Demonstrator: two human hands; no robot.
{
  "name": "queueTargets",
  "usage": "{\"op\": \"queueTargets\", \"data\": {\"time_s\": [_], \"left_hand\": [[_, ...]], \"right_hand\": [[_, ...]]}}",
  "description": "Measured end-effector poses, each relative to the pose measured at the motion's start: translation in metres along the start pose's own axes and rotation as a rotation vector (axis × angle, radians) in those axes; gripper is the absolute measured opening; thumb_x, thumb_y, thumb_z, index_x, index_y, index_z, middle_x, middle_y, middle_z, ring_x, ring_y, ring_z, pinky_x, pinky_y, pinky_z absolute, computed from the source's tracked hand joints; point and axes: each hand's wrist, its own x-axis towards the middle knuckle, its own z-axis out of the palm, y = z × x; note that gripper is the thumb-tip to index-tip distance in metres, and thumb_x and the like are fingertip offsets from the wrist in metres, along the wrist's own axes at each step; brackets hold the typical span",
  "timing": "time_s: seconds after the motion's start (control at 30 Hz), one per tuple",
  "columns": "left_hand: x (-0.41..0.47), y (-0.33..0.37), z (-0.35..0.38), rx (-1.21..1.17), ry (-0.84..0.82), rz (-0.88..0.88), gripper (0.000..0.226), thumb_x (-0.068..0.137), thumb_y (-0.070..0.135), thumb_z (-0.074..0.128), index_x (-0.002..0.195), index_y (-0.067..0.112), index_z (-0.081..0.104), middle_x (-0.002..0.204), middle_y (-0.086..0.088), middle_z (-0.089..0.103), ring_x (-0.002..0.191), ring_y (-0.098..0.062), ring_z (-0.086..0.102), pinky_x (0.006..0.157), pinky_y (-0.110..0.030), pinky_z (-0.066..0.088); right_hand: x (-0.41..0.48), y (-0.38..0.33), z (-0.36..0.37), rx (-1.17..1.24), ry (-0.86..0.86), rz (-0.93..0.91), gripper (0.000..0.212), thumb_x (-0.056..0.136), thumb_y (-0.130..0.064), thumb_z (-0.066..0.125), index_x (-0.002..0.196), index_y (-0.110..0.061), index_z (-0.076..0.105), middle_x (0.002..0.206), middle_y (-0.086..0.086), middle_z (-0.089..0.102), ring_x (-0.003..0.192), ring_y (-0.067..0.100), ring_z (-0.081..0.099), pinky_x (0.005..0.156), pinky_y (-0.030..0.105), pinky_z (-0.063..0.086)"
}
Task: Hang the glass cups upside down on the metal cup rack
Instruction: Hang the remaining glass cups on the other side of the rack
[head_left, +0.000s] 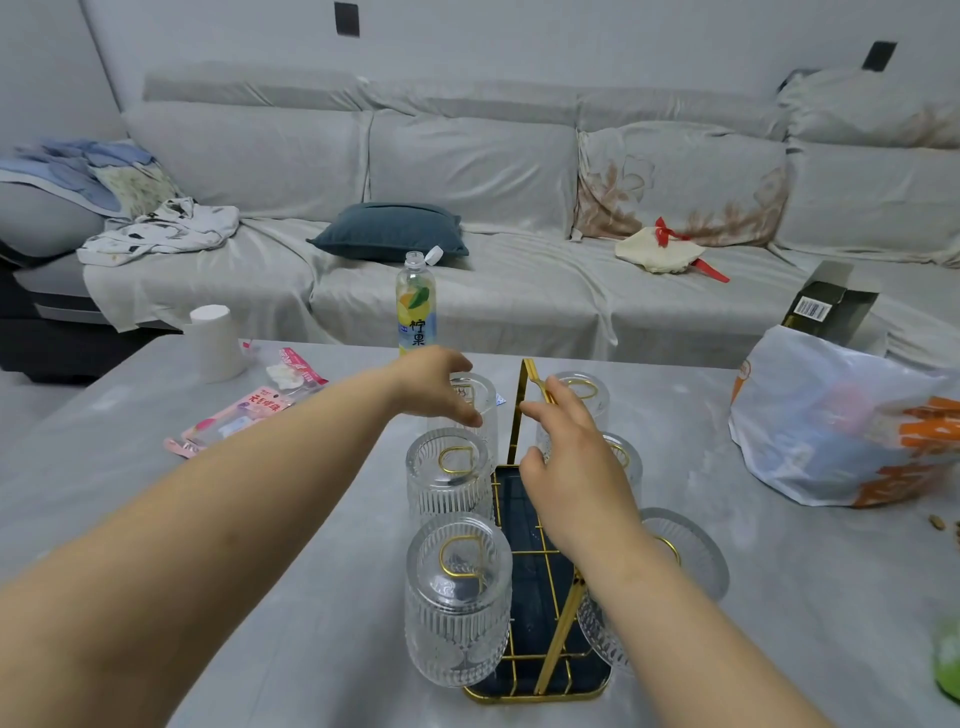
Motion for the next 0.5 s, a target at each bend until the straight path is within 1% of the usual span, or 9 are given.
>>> {"op": "queueTargets", "data": {"time_s": [0.13,0.3,0.5], "left_hand": [[-0.0039,-0.0075,0.0,-0.122,0.028,0.044,0.075,0.067,0.024,0.074,0.13,0.012,0.036,0.138,-0.01,0.044,0.124,-0.026,0.042,0.101,-0.033,0.034],[-0.0069,-0.0117,0.0002,-0.156,0.022,0.046,0.071,0.067,0.024,0.075,0.128,0.013,0.04,0.137,-0.007,0.046,0.123,-0.024,0.042,0.099,-0.033,0.035],[-0.0076,-0.0124,-0.001,-0.167,0.012,0.042,0.072,0.067,0.024,0.074,0.129,0.014,0.038,0.138,-0.007,0.044,0.124,-0.025,0.041,0.101,-0.034,0.035]], "right_hand": [[0.0001,0.0,0.0,0.007,-0.002,0.001,0.043,0.087,-0.007,0.04,0.128,-0.02,0.042,0.153,-0.01,0.014,0.134,0.015,0.027,0.103,0.03,0.031],[-0.0008,-0.0003,-0.0003,0.011,-0.004,0.002,0.042,0.087,-0.007,0.04,0.127,-0.02,0.042,0.153,-0.01,0.014,0.134,0.015,0.027,0.103,0.031,0.032],[-0.0002,-0.0014,-0.0008,0.0,-0.002,-0.005,0.043,0.087,-0.007,0.04,0.128,-0.02,0.042,0.153,-0.009,0.014,0.135,0.016,0.026,0.104,0.031,0.031]]}}
